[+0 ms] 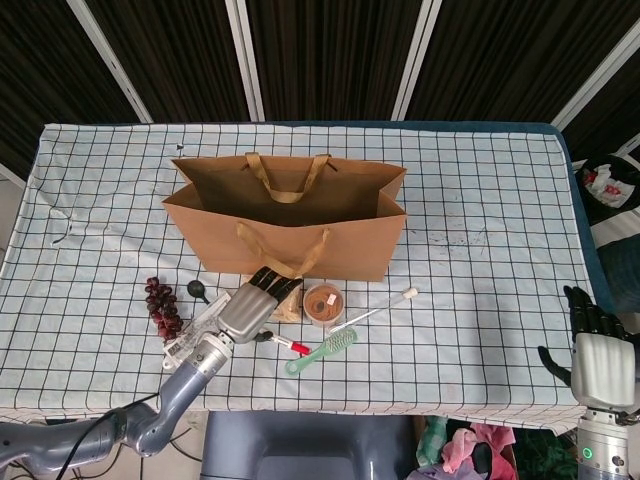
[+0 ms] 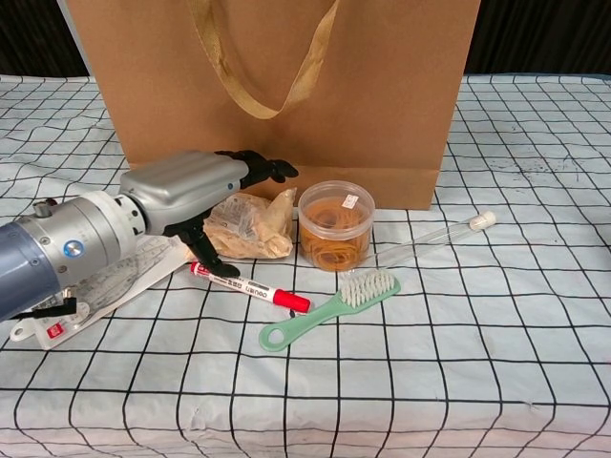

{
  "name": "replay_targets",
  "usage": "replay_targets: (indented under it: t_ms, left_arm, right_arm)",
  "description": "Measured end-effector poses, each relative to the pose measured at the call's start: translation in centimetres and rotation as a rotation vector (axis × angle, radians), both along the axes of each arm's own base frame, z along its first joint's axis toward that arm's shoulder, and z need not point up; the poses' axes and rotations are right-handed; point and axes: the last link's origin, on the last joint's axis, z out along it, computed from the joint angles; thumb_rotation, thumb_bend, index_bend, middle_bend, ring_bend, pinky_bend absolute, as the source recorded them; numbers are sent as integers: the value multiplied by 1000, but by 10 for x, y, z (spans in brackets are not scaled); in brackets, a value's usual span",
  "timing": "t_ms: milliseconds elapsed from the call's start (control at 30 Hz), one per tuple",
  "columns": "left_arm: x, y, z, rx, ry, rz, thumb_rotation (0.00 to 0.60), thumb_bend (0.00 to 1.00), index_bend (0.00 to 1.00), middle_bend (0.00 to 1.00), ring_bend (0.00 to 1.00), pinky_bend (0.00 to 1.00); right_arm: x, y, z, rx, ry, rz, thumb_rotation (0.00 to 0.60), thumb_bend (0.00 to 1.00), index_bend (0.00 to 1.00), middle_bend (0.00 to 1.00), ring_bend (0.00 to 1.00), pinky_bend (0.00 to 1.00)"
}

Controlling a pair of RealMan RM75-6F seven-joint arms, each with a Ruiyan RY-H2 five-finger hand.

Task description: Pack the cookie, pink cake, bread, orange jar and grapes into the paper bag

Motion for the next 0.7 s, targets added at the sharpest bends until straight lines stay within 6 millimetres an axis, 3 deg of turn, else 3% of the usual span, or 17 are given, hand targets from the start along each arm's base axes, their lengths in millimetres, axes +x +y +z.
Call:
replay_targets:
  t_ms: [433, 700]
  left_arm:
    - [5, 9, -24, -17, 52, 38, 600, 170, 94, 152, 51, 136]
    - [5, 8, -25, 10, 64, 24, 600, 170, 109, 202, 104, 191]
  right_arm:
    - [-2, 1, 10, -41, -12, 1, 600, 153, 101, 130, 213, 234]
    - [-1, 0, 12, -53, -20, 17, 600, 174, 123, 141, 213, 234]
